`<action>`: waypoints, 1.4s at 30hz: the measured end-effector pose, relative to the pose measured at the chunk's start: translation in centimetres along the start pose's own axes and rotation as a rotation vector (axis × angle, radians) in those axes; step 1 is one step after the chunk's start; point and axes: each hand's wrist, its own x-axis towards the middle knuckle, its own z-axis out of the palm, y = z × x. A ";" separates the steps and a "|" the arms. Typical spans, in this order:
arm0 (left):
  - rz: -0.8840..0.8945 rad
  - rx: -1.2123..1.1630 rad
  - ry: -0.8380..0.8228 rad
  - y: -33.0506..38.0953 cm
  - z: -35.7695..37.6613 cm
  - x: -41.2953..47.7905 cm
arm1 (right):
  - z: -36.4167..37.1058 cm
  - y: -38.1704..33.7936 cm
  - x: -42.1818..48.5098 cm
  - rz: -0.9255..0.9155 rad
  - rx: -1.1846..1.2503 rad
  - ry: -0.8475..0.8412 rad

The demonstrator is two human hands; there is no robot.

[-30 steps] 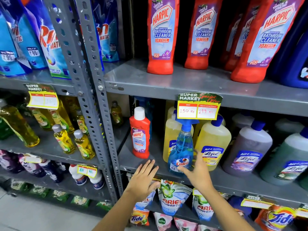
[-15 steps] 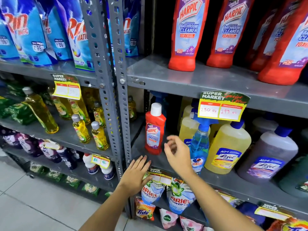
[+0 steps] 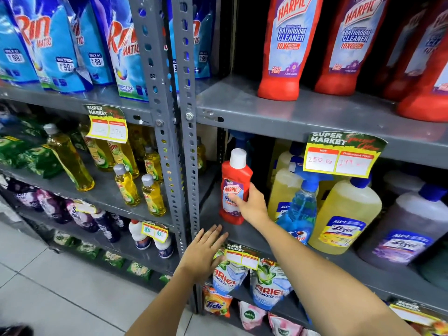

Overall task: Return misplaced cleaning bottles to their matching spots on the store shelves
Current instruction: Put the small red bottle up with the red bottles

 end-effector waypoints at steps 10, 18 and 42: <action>0.068 0.030 0.045 0.4 -1.2 -0.5 | -7.1 -5.9 -6.9 -0.259 0.010 -0.042; 0.271 -0.066 0.821 4.3 -16.9 1.8 | -21.4 -19.4 -13.0 -0.691 0.232 0.184; 0.293 -0.025 1.175 7.6 -28.9 10.1 | -30.9 -18.9 0.4 -0.330 -0.031 0.257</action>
